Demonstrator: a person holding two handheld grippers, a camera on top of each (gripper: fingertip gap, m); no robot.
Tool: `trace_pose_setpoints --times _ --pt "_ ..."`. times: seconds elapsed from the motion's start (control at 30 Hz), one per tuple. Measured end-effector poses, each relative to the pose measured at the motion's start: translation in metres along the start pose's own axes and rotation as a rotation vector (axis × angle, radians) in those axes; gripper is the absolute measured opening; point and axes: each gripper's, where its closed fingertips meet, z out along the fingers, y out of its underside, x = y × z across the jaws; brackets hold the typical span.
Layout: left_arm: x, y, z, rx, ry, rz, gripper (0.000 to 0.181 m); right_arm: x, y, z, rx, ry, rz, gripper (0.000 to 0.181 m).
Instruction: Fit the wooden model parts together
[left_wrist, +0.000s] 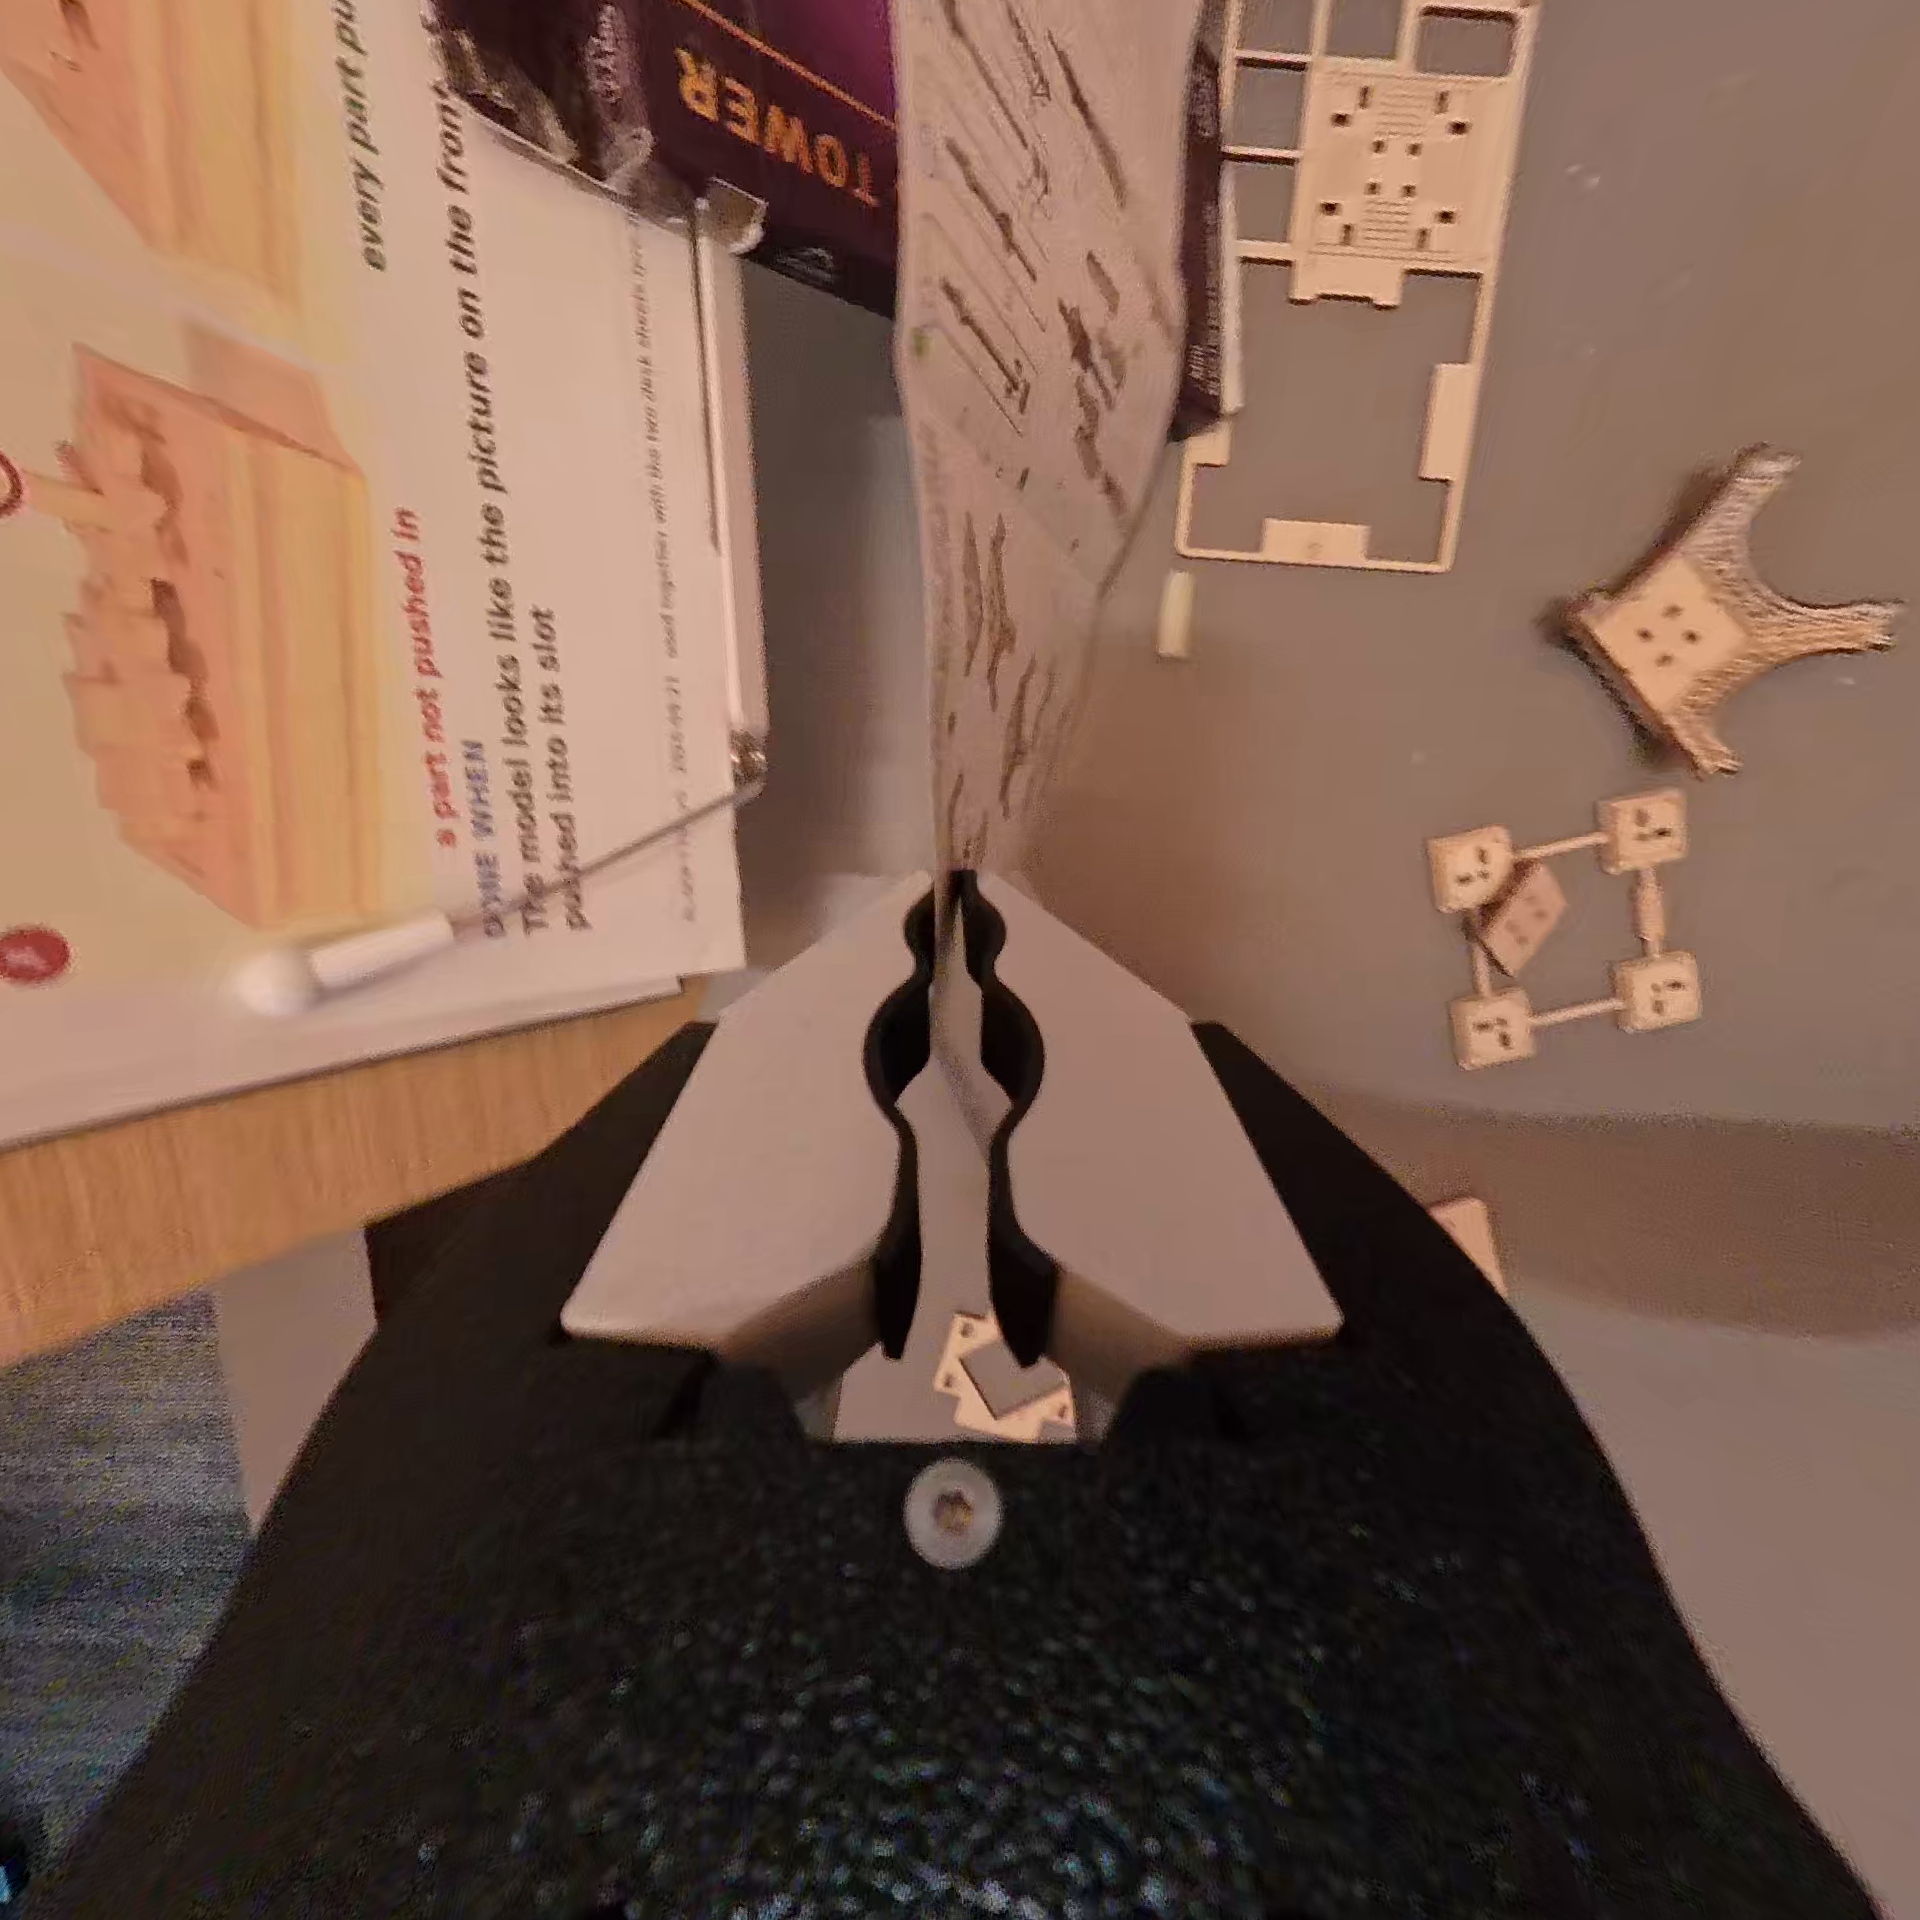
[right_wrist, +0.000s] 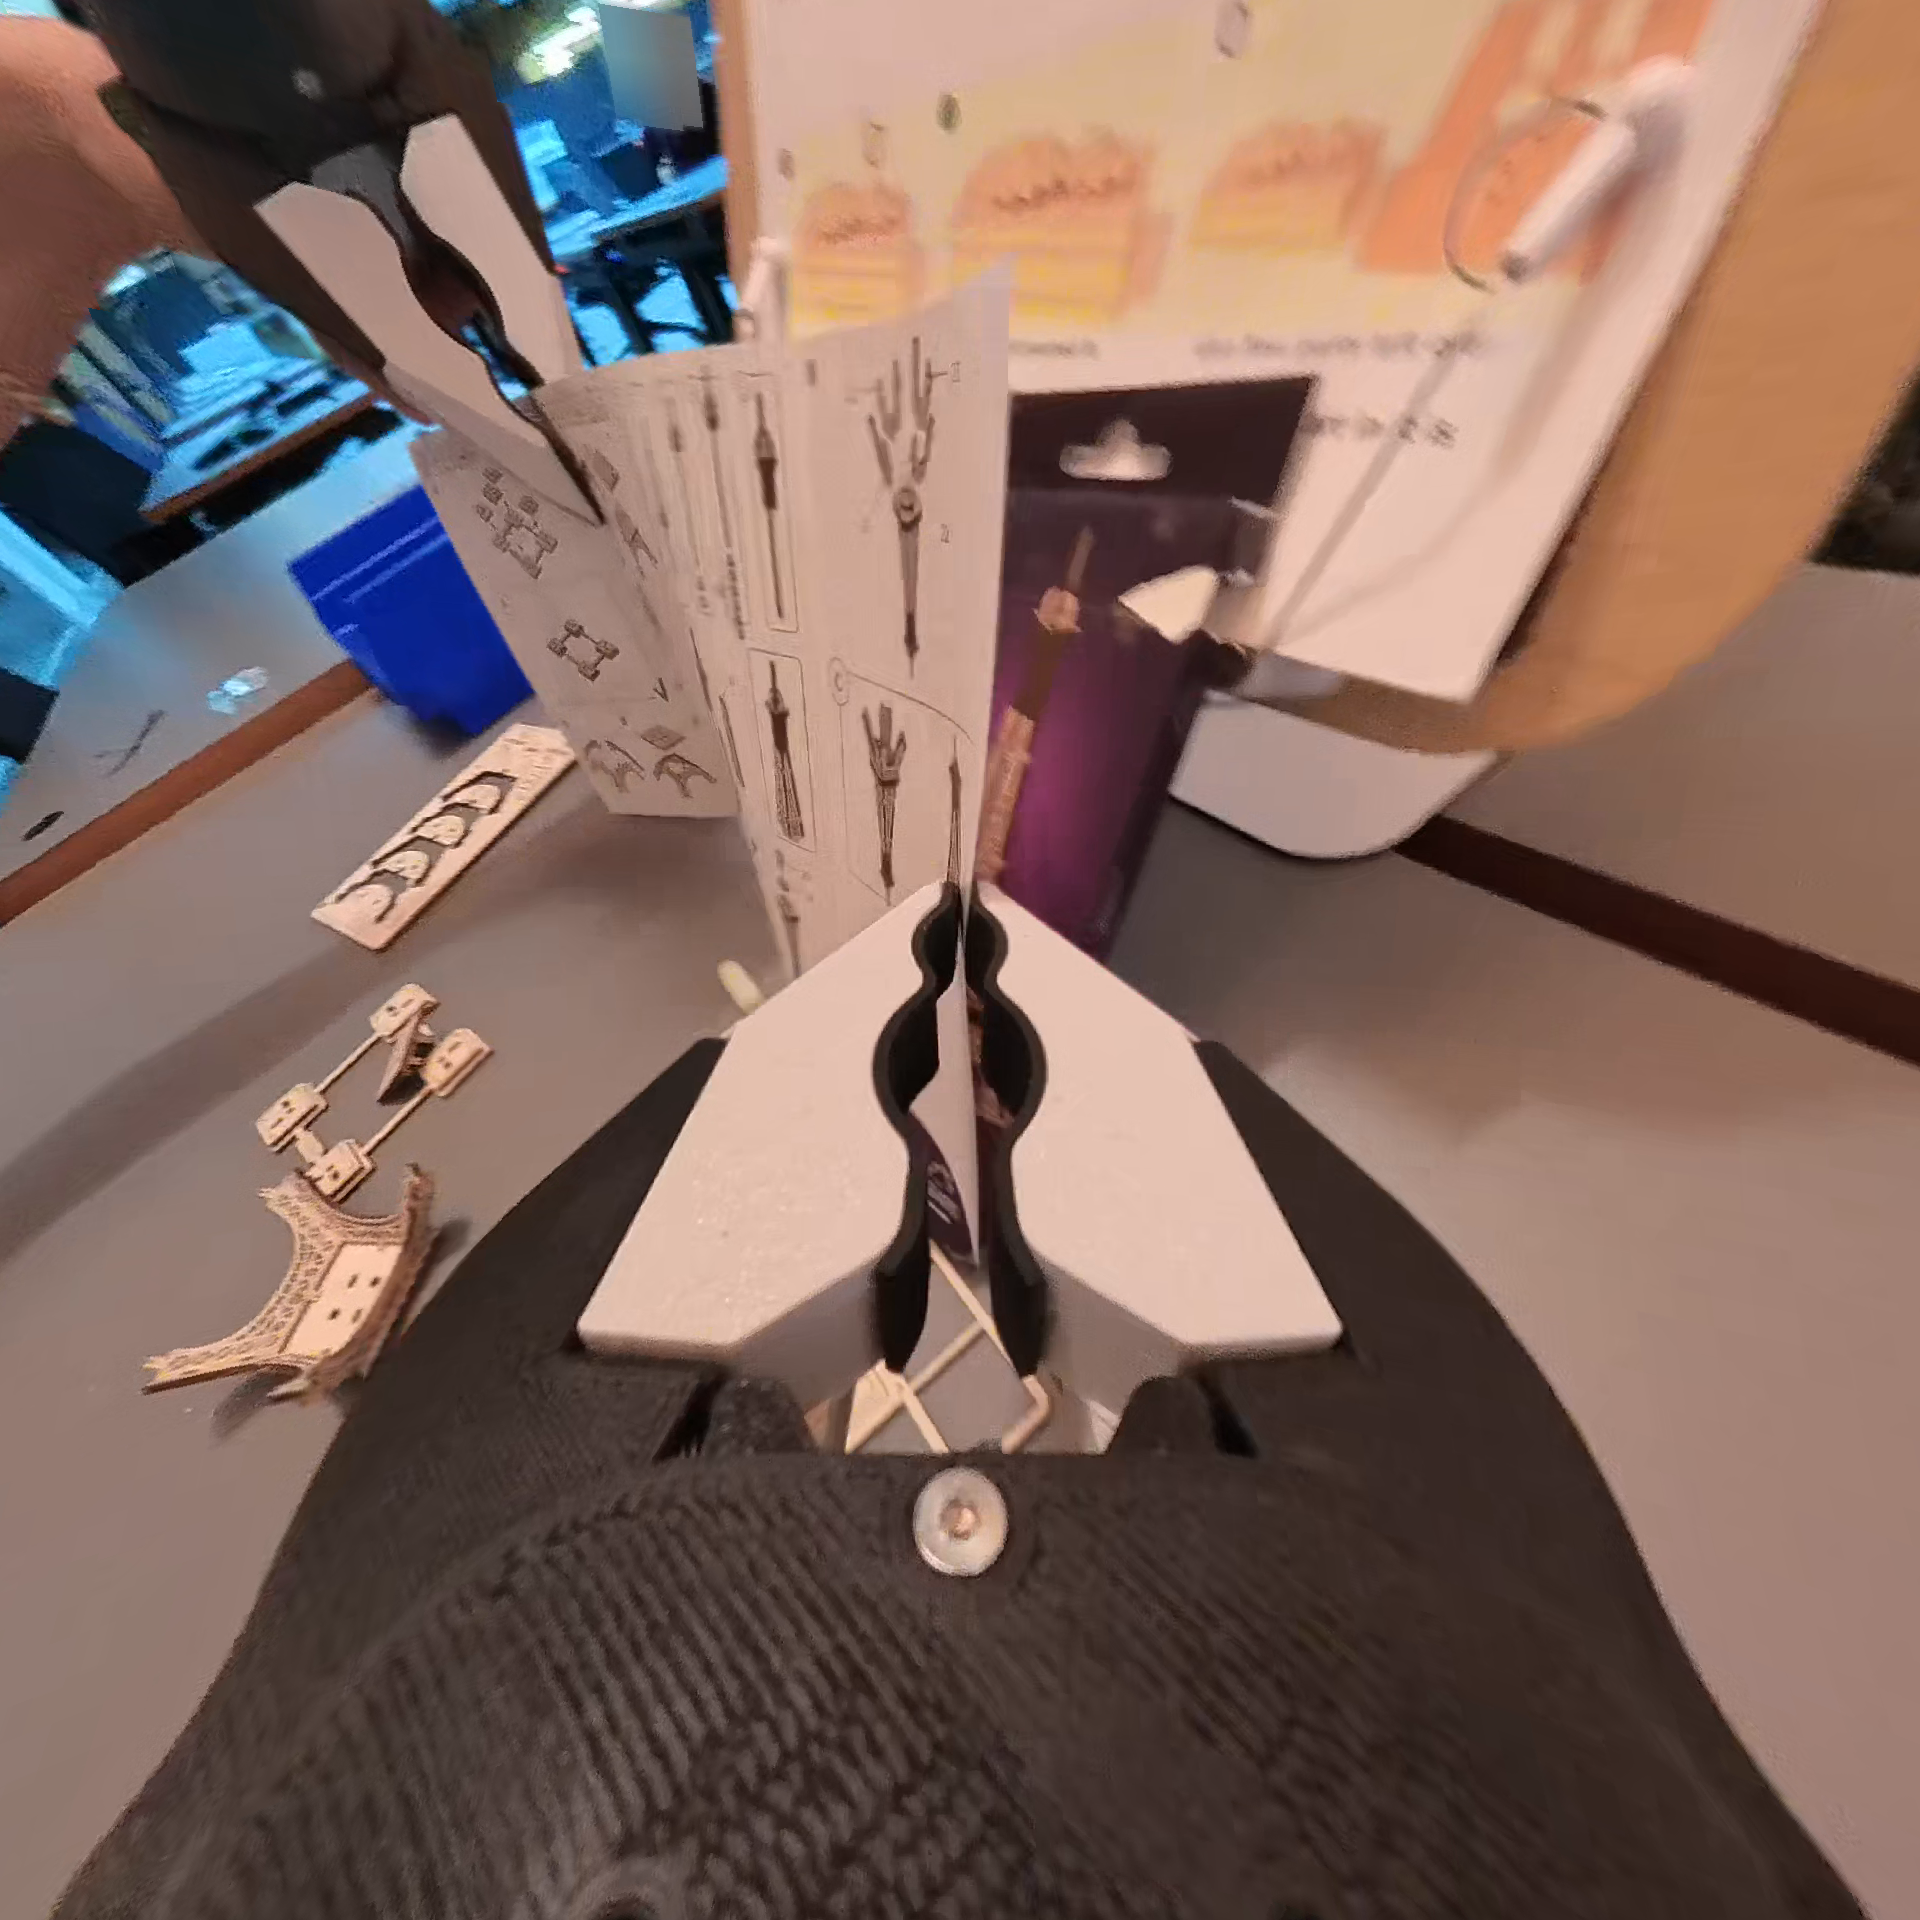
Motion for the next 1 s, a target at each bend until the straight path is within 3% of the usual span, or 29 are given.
trace_pose_setpoints --times 0.03,0.2,0.4,0.5,0.67,0.8,0.9,1.0 --pt "-0.006 -0.002 0.007 0.005 -0.014 0.005 0.002 0.007 0.005 -0.003 -0.004 0.025 0.015 0.000" --pt "-0.025 -0.009 0.016 0.095 -0.156 0.039 0.017 0.021 0.026 -0.009 -0.021 0.064 0.021 0.000" --pt "-0.040 -0.013 -0.038 0.413 -0.588 -0.080 0.044 0.033 0.034 -0.018 -0.037 0.102 0.022 0.000" --pt "-0.025 0.000 -0.061 0.551 -0.777 -0.164 0.049 0.036 0.039 -0.019 -0.064 0.111 0.033 0.025" --pt "0.030 0.034 -0.056 0.694 -0.911 -0.354 0.054 0.036 0.043 -0.038 -0.130 0.182 0.008 0.088" --pt "0.077 0.064 -0.045 0.842 -1.081 -0.475 0.052 0.006 0.030 -0.076 -0.014 0.305 -0.192 0.091" --pt "0.099 0.095 -0.050 0.748 -1.384 -0.405 0.049 -0.034 0.046 -0.072 0.055 0.342 -0.399 0.085" --pt "0.111 0.104 -0.044 0.597 -1.496 -0.272 0.056 -0.045 0.055 -0.055 0.049 0.414 -0.602 0.087"
